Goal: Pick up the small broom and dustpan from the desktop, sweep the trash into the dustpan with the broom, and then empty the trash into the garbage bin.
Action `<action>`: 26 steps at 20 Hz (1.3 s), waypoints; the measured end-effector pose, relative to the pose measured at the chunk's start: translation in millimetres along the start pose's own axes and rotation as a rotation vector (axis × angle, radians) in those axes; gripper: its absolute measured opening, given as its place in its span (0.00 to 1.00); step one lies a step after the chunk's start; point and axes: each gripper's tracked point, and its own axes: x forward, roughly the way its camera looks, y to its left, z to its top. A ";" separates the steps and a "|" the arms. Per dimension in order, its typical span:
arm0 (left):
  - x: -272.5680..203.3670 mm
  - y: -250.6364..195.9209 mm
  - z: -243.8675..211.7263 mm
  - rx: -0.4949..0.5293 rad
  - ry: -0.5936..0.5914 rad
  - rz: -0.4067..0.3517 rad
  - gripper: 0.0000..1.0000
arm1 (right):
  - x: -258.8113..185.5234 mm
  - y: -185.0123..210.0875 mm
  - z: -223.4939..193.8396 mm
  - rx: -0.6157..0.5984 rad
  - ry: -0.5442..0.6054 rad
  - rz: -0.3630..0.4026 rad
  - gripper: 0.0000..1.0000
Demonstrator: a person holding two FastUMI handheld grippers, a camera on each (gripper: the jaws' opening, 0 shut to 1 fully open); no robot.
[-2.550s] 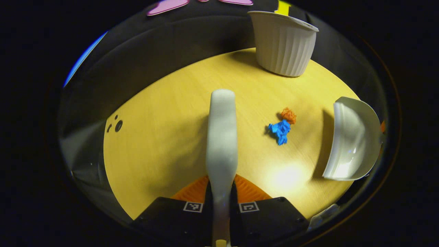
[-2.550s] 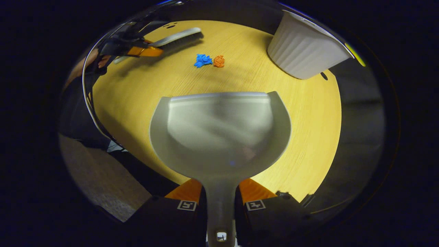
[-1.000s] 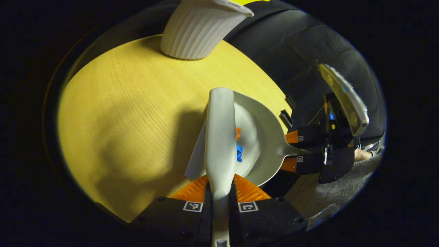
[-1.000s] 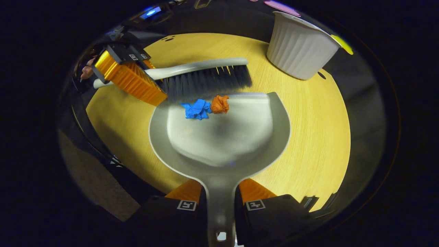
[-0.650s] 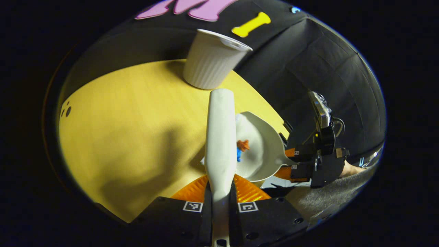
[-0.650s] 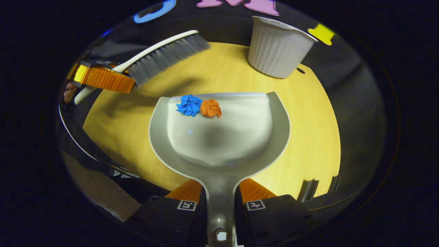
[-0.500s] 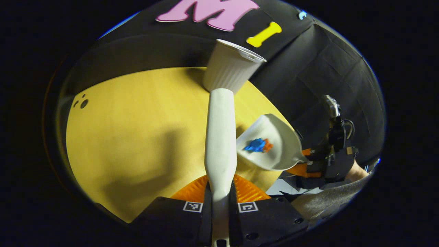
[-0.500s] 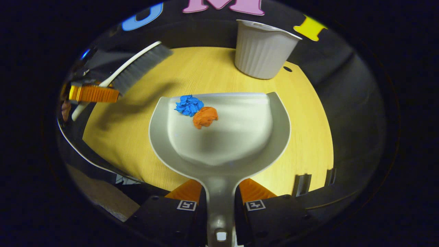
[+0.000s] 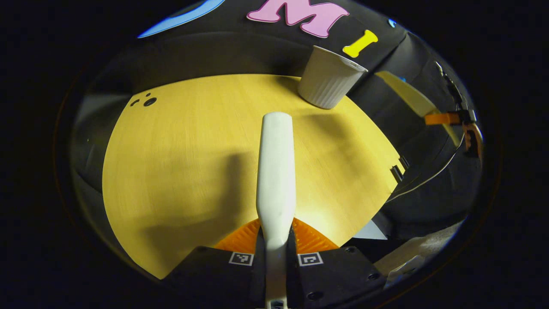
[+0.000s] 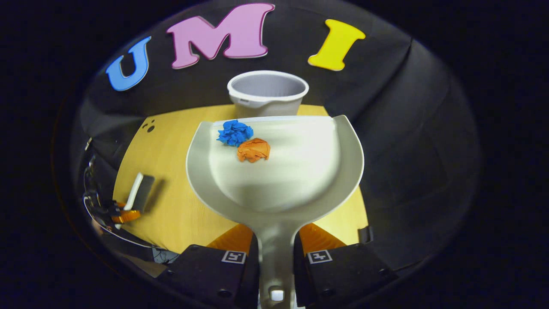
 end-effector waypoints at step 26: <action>10.8 18.3 7.6 -0.120 -0.022 0.055 0.23 | 97.1 -64.9 198.5 -0.456 0.459 -0.239 0.37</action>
